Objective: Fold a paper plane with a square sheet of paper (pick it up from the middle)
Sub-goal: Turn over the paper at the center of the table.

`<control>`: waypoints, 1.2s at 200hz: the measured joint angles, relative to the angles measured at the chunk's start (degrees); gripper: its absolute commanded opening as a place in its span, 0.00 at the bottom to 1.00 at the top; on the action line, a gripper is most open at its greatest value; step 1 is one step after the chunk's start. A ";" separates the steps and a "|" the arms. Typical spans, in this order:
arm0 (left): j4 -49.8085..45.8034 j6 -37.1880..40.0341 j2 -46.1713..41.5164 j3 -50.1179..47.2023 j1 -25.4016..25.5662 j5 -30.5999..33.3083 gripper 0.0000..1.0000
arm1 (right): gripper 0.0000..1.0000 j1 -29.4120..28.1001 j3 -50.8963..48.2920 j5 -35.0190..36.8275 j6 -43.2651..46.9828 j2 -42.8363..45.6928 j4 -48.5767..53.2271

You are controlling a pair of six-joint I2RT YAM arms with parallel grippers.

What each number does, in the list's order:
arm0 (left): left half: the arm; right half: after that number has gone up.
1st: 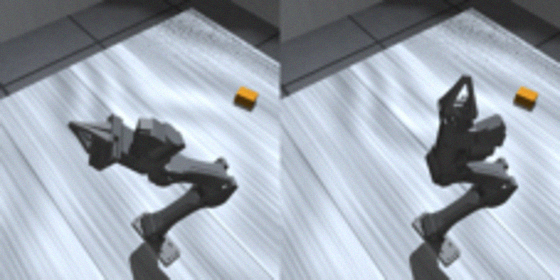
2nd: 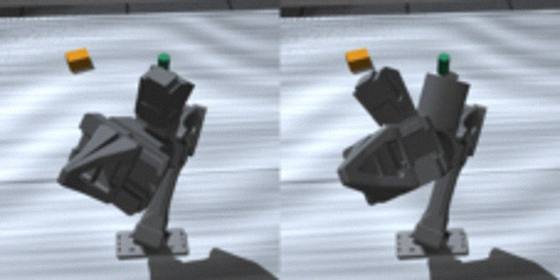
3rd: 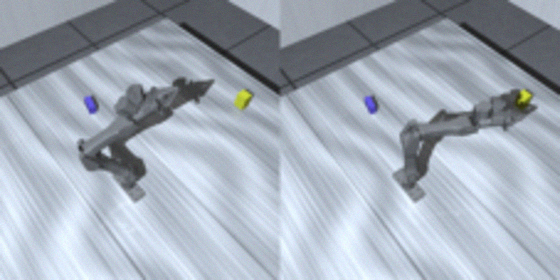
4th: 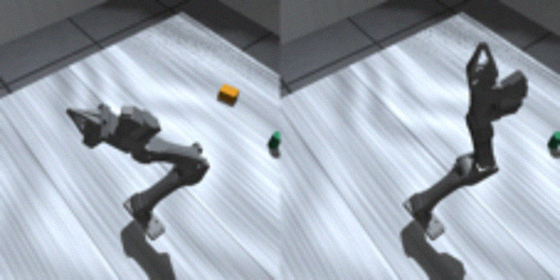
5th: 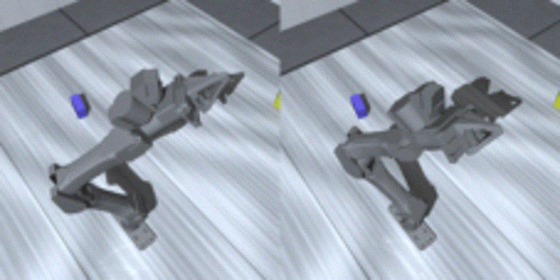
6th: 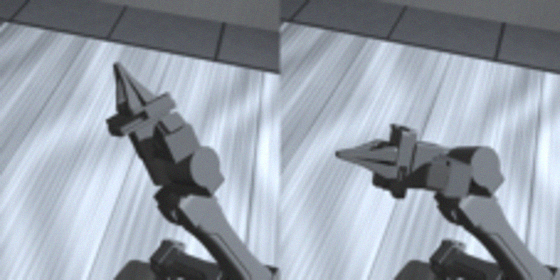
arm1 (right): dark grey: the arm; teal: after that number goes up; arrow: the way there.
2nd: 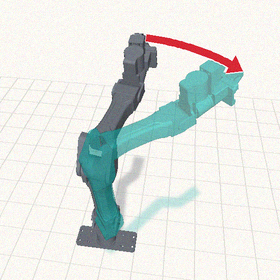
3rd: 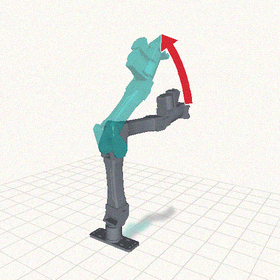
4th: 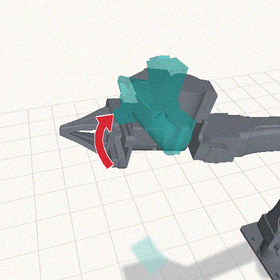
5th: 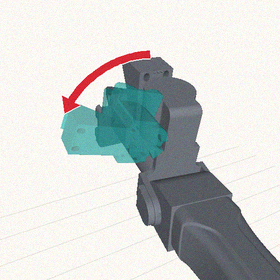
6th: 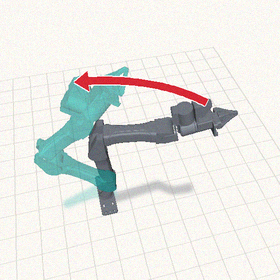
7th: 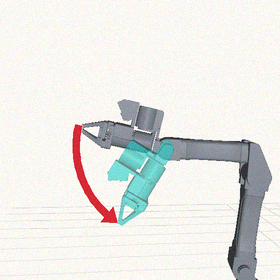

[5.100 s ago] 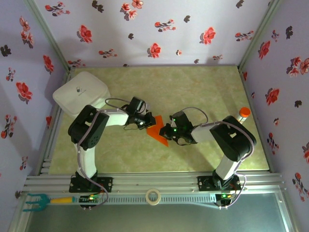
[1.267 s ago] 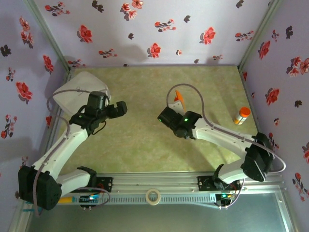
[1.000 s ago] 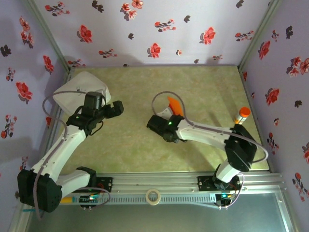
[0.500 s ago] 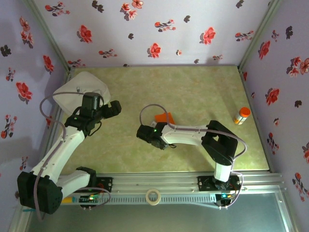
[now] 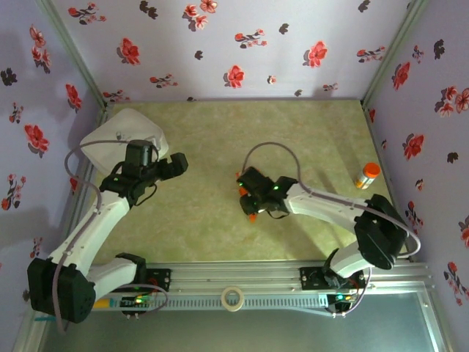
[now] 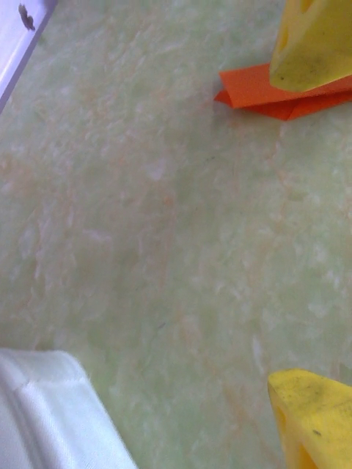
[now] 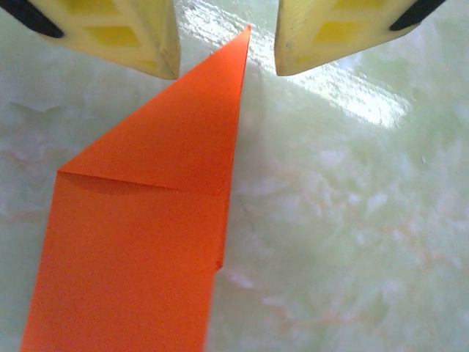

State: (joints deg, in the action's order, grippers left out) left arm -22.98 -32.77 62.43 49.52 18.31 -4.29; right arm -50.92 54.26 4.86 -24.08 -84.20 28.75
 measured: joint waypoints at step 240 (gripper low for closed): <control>8.59 -7.28 16.17 2.95 17.05 -8.46 0.61 | 0.06 16.92 -16.57 -34.36 -26.10 -10.01 -41.51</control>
State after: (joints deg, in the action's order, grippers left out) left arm -14.39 -40.05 78.61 52.47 35.35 -12.75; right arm -34.00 37.69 -29.50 -50.17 -94.21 -12.75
